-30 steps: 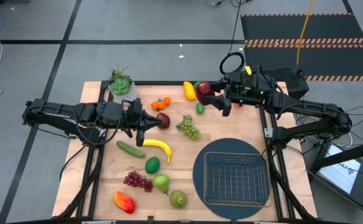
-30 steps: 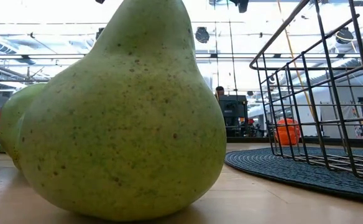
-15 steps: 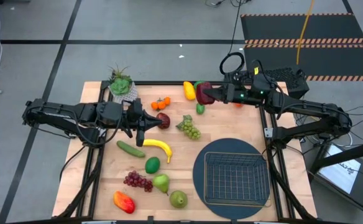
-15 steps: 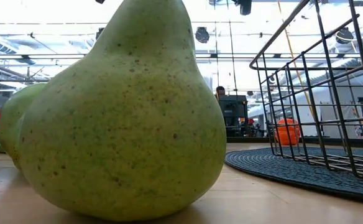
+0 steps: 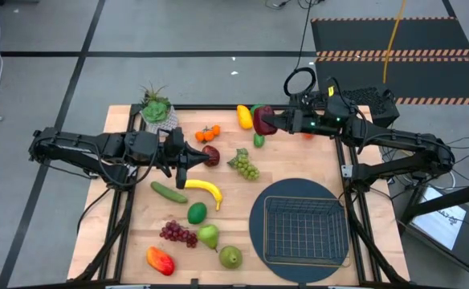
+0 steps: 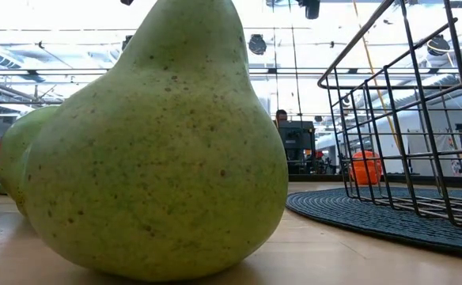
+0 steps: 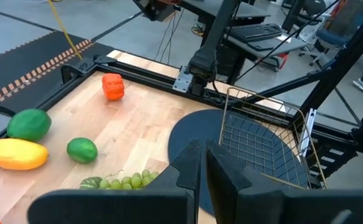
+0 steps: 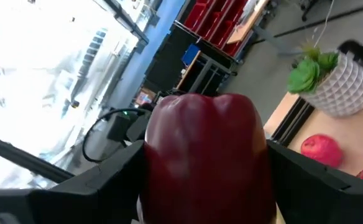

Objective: Build produce basket
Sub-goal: Put the right apple into the gold wire basket

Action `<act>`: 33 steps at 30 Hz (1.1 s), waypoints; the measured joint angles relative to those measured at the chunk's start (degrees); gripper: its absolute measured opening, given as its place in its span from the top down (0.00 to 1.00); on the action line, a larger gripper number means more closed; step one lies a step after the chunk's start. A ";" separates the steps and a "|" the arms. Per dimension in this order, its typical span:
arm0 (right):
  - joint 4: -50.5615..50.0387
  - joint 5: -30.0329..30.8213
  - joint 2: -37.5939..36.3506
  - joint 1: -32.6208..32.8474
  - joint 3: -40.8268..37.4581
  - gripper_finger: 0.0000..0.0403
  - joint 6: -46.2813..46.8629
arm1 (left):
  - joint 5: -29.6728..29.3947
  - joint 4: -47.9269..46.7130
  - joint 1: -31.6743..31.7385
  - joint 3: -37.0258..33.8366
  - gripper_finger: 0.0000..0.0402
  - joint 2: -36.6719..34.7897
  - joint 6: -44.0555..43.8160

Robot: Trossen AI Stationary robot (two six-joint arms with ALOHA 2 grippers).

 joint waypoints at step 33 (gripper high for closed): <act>-8.13 -4.50 -2.43 9.63 0.02 0.27 -26.74 | 1.01 0.00 0.00 0.00 0.94 0.00 -0.02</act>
